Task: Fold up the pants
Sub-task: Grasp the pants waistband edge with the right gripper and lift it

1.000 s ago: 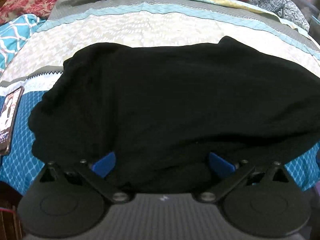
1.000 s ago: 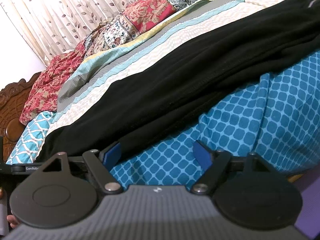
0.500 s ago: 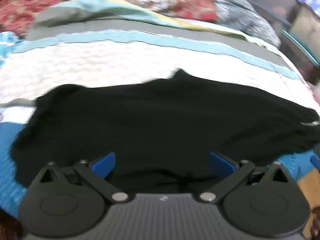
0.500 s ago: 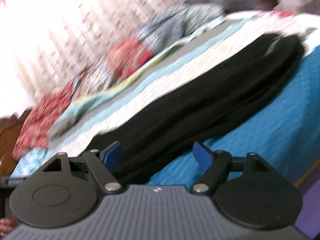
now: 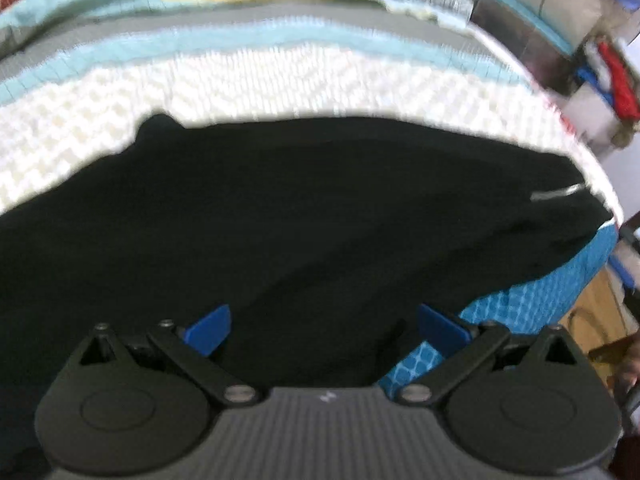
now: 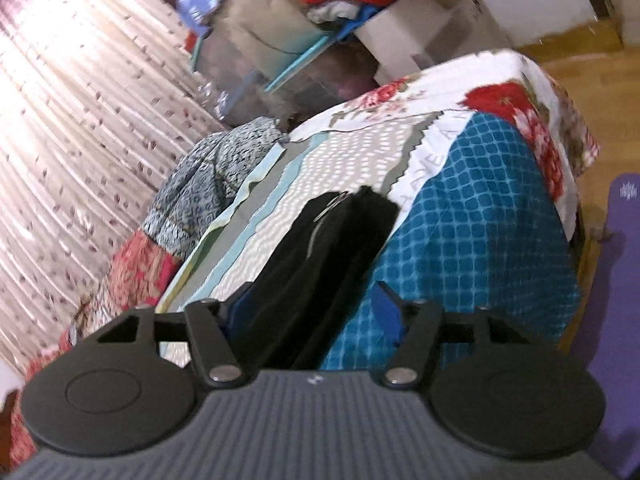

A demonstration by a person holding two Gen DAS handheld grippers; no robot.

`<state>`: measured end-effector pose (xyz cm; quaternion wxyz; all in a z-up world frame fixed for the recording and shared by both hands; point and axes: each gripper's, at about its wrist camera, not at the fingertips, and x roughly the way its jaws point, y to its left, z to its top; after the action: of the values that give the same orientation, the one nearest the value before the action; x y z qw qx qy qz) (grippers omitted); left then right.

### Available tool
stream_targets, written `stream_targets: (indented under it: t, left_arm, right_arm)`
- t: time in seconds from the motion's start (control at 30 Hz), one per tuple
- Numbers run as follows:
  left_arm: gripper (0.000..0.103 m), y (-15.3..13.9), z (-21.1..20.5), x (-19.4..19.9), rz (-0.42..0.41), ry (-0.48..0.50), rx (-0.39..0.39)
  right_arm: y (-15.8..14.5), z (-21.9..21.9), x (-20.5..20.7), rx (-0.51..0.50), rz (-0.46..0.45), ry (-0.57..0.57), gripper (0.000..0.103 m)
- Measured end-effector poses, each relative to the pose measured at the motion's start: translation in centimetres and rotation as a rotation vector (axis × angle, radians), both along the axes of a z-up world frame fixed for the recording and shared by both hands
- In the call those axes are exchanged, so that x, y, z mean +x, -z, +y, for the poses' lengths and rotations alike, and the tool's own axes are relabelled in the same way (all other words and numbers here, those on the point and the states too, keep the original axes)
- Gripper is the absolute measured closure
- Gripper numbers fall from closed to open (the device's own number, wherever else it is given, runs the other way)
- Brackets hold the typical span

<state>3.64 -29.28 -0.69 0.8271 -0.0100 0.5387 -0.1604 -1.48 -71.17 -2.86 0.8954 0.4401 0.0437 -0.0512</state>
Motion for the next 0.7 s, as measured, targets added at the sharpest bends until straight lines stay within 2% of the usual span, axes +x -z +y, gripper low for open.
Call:
stream_targets:
  t: [0.1,0.33,0.37,0.4,0.47,0.57,0.7]
  left_arm:
    - [0.000,1.6,-0.3,0.0,0.061,-0.009,0.022]
    - [0.000,2.0,0.1,0.3,0.079,-0.030,0.022]
    - [0.000,2.0,0.2,0.3,0.081,-0.032,0.021]
    - [0.000,2.0,0.3,0.3,0.082,-0.033,0.019]
    - [0.000,1.8,0.1,1.0,0.084,-0.032,0.009]
    - [0.000,0.9,0.2,1.4,0.071,-0.026,-0.026]
    - [0.000,-0.5,0.9,1.7,0.044,-0.034,-0.081]
  right_arm:
    - [0.1,-1.5,1.5,0.006,0.011,-0.001,0.043]
    - [1.2,-3.9,4.3,0.071,0.008,-0.038,0.044]
    - [1.1,-4.1,4.6,0.074,0.004,-0.038,0.051]
    - [1.0,-4.2,4.8,0.073,0.013,-0.040,0.067]
    - [0.7,-4.4,5.4,0.076,0.028,-0.055,0.081]
    - [-0.5,-3.6,5.2,0.017,0.020,-0.064,0.087]
    - [-4.0,-0.7,4.4,-0.165,-0.018,-0.102,0.089]
